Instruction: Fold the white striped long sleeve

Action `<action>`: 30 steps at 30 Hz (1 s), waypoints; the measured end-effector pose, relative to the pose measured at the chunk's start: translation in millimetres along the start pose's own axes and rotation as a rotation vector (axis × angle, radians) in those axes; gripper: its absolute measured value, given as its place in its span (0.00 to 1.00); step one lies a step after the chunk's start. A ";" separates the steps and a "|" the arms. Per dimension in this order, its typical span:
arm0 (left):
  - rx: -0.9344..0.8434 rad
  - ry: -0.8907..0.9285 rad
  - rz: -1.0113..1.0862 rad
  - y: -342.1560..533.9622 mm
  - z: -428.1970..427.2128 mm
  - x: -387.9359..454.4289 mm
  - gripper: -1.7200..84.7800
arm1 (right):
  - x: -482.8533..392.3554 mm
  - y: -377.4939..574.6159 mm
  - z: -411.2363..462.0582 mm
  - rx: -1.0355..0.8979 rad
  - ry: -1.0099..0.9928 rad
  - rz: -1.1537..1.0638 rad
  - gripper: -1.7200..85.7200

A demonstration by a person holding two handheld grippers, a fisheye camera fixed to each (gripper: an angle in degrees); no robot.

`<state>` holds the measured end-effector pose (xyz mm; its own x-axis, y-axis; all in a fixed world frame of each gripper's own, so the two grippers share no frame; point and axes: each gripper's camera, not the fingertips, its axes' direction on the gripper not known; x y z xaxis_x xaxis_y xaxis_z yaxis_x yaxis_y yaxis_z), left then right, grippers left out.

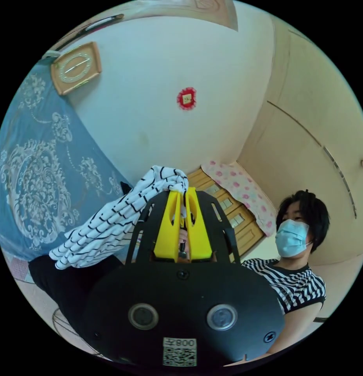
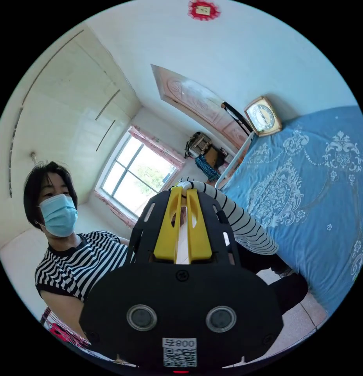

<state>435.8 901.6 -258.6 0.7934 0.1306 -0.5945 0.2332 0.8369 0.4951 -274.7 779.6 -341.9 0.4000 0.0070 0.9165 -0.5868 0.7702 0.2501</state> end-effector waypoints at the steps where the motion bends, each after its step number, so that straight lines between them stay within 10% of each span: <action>1: -0.011 0.008 0.004 3.2 10.4 1.3 0.05 | -8.4 13.0 -17.5 0.015 0.009 -0.013 0.04; 19: -0.322 0.062 -0.154 98.8 354.6 -99.7 0.05 | 16.4 178.1 -272.2 0.224 0.126 0.130 0.04; 30: -0.338 0.084 0.012 28.2 671.2 -182.0 0.05 | 73.7 72.5 -477.5 0.319 0.232 0.024 0.04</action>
<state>675.4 544.7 288.8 0.7426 0.1733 -0.6469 0.0131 0.9620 0.2727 48.4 1140.5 -405.3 0.5109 0.1944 0.8374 -0.7723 0.5317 0.3477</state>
